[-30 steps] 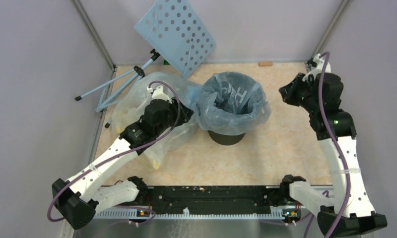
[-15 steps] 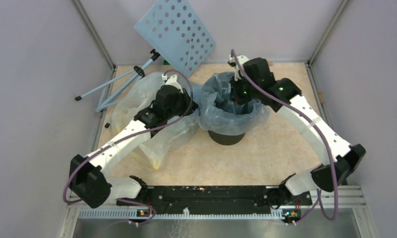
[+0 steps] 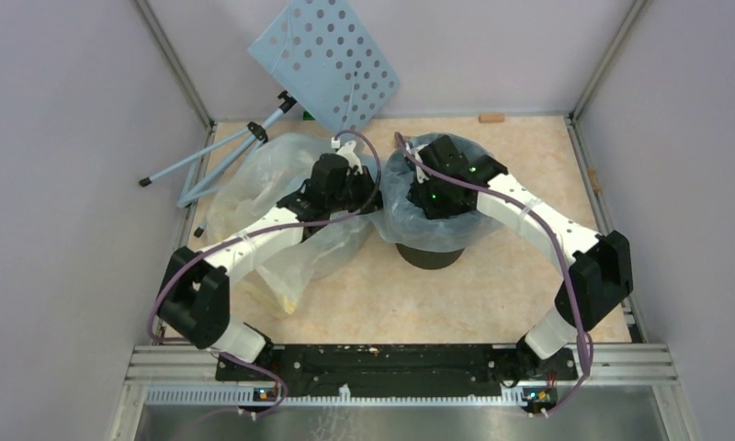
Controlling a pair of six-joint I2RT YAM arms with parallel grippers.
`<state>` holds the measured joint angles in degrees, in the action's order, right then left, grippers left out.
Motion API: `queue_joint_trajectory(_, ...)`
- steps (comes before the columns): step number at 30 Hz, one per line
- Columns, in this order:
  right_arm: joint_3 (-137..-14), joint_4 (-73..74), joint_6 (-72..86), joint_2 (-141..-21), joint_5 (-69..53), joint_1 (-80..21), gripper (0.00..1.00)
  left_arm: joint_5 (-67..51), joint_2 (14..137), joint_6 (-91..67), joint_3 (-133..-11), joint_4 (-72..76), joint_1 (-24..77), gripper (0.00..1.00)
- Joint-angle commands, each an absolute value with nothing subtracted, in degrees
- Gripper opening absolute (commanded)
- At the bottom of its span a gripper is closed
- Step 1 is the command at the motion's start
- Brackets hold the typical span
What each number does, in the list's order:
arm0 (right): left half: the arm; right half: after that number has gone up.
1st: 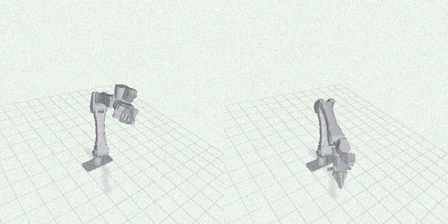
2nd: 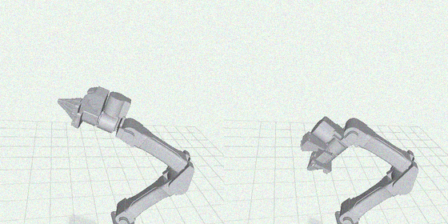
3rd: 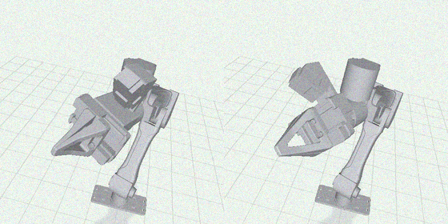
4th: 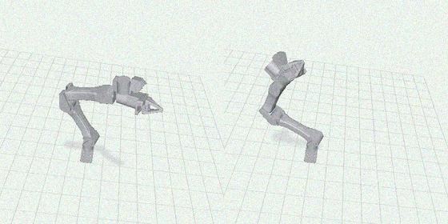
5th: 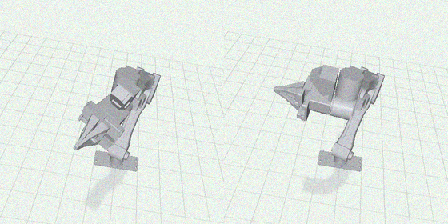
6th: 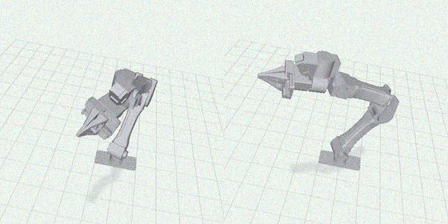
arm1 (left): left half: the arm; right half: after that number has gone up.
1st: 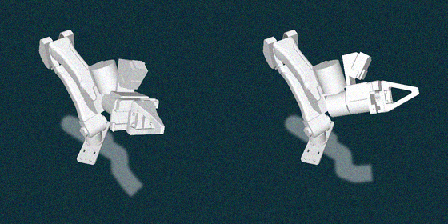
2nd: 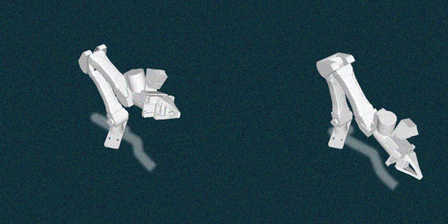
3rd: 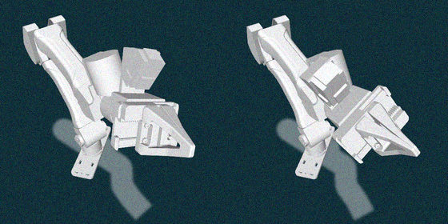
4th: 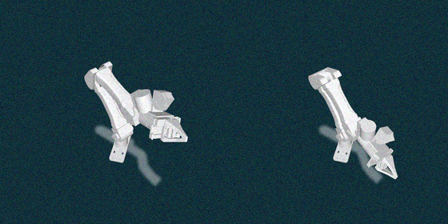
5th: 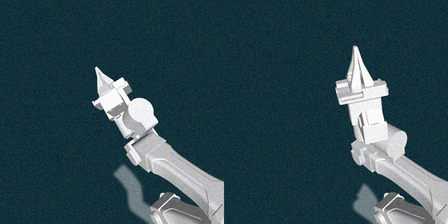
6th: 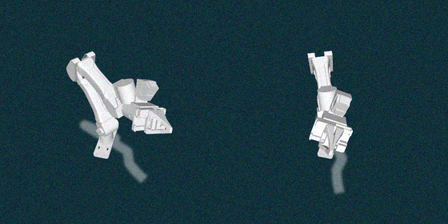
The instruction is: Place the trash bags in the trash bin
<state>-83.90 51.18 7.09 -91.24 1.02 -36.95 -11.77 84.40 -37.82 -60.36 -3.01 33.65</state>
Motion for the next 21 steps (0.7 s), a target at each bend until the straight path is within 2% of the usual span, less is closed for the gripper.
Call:
queue_joint_trajectory(1,-80.7,48.2,7.5,-89.0,2.5,-37.3,0.00,-19.0,88.2,-38.6,-64.4,0.8,33.7,0.10)
queue_joint_trajectory(12,-70.3,44.4,9.2,-84.9,-2.4,-32.2,0.00,-20.4,91.4,-40.1,-63.9,1.5,34.1,0.11)
queue_joint_trajectory(21,-69.8,45.8,9.6,-91.0,-5.1,-30.4,0.00,-22.5,92.6,-40.6,-63.3,4.6,34.7,0.13)
